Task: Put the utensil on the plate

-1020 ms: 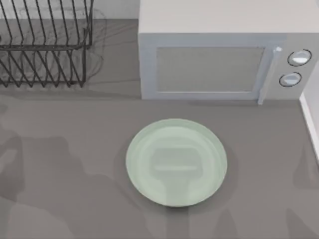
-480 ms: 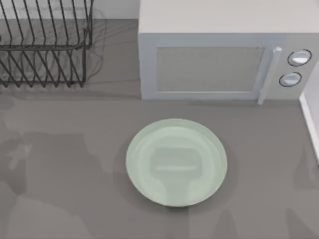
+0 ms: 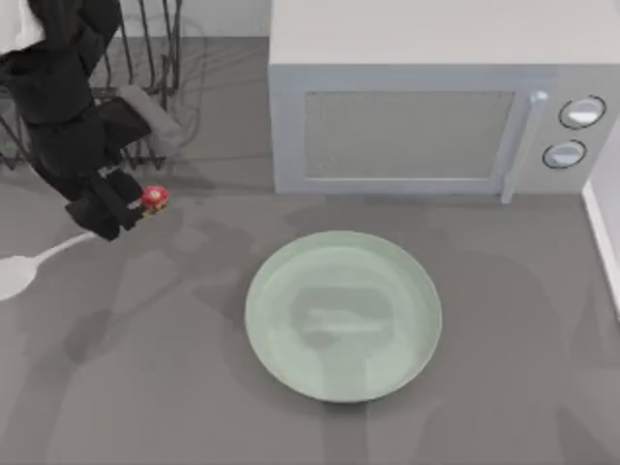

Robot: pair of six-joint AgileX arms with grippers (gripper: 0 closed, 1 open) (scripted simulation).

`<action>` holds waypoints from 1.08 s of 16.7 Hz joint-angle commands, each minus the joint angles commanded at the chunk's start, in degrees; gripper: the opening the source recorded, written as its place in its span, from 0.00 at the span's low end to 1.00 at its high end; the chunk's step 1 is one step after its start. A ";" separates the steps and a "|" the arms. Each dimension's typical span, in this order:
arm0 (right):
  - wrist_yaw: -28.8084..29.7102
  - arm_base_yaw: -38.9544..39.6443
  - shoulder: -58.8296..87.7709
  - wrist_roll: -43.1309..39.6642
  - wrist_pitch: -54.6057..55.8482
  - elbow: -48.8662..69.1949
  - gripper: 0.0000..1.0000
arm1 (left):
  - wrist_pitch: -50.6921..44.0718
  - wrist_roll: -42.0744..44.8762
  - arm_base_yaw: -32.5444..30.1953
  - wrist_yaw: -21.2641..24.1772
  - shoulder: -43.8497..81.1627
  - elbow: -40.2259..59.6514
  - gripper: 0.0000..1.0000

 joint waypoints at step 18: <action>0.00 0.00 0.00 0.00 0.00 0.00 1.00 | -0.05 5.21 -33.54 0.83 11.21 14.92 0.00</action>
